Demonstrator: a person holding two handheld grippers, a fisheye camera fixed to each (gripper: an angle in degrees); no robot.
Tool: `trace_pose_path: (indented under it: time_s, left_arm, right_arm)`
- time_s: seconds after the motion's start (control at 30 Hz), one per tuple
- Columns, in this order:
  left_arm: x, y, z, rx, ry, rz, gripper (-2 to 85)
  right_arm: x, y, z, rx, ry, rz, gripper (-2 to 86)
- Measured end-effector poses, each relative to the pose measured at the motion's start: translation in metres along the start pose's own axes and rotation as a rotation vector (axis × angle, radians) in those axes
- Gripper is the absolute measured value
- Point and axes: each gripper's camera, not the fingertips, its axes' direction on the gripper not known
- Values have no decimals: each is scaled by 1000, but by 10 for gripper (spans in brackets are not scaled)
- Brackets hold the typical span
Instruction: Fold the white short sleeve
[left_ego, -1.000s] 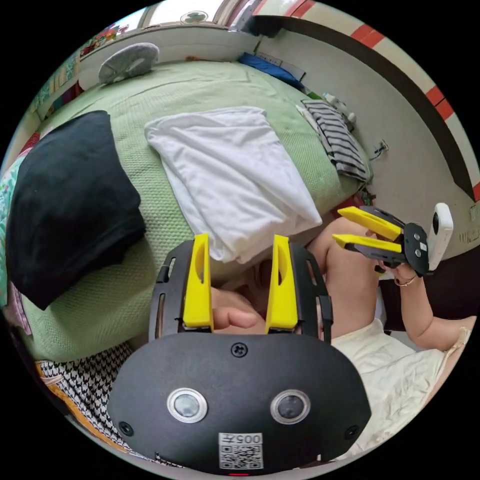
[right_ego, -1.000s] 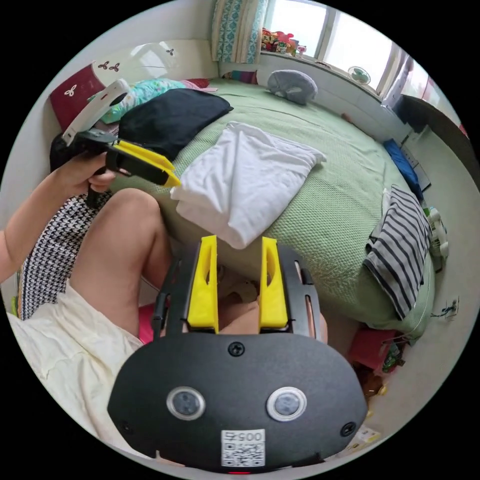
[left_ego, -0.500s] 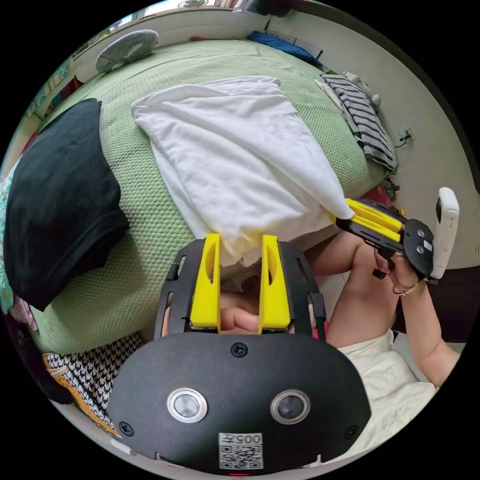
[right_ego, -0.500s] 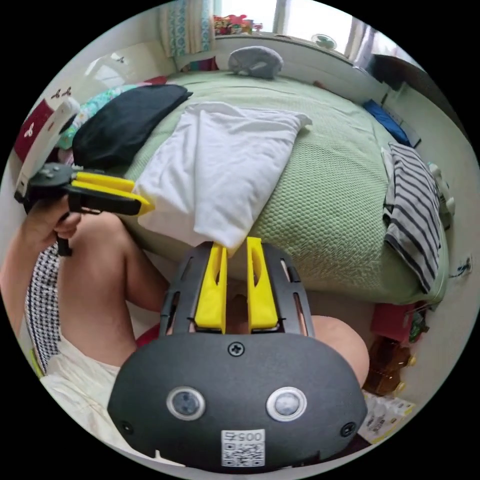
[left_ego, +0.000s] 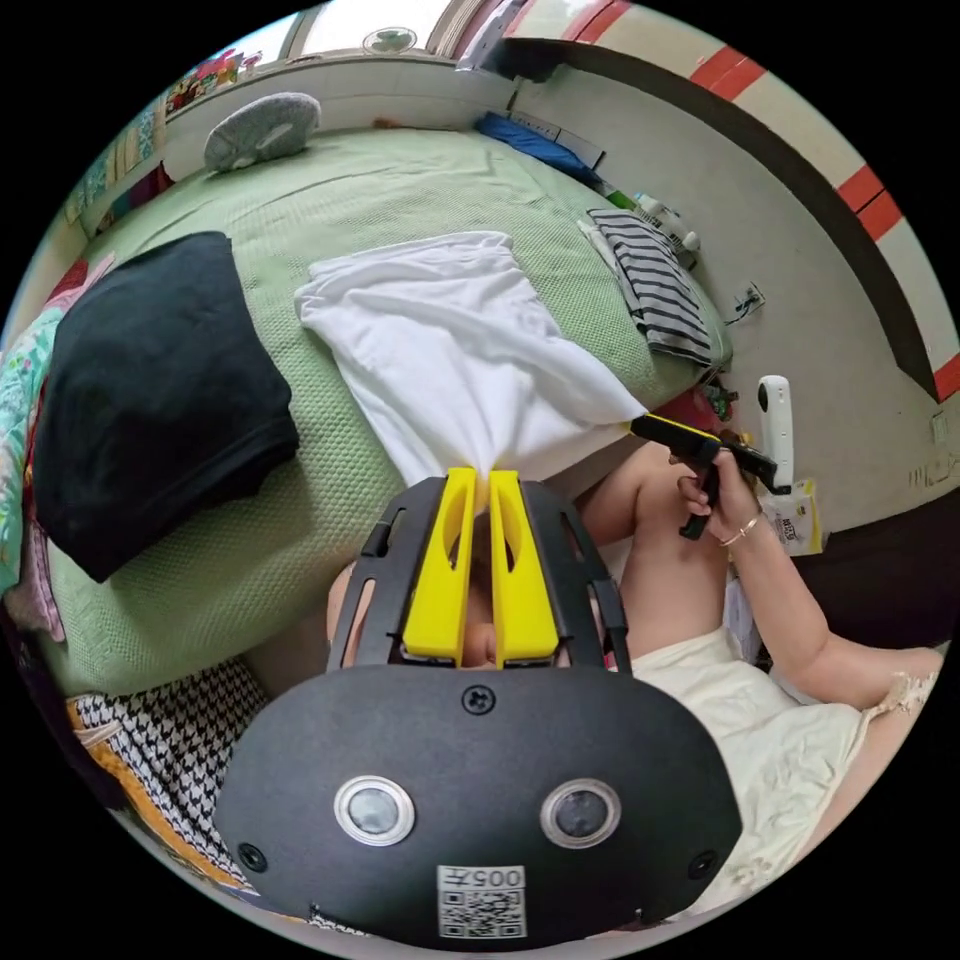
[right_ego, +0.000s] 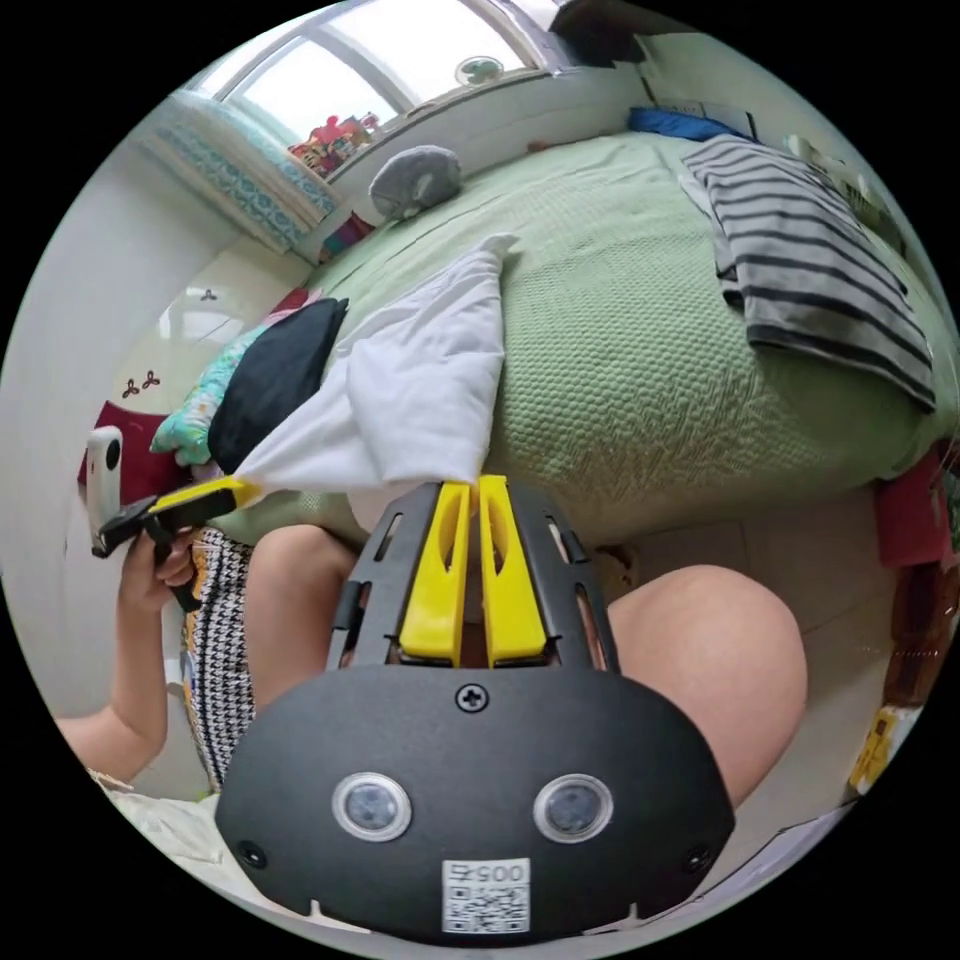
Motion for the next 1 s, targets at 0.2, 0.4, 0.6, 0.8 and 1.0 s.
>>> trace_pose_path:
  time_s: [0.2, 0.4, 0.6, 0.8, 1.0]
  left_arm:
    - [-2, 2, -6, 6, 18, -25, 34]
    - [8, -1, -33, 47, 29, 9, 35]
    - [16, -16, -73, 115, 63, 41, 35]
    - [34, -34, -105, 152, 50, 89, 35]
    - [35, -44, -120, 168, 81, 82, 36]
  right_arm:
    - [2, 13, -9, 9, 6, 18, 23]
    - [-13, 37, -21, 60, 7, -48, 38]
    - [-61, 59, -13, 85, 124, -341, 97]
    - [-100, 66, 13, 82, 360, -457, 134]
    - [-124, 60, 41, 61, 533, -539, 134]
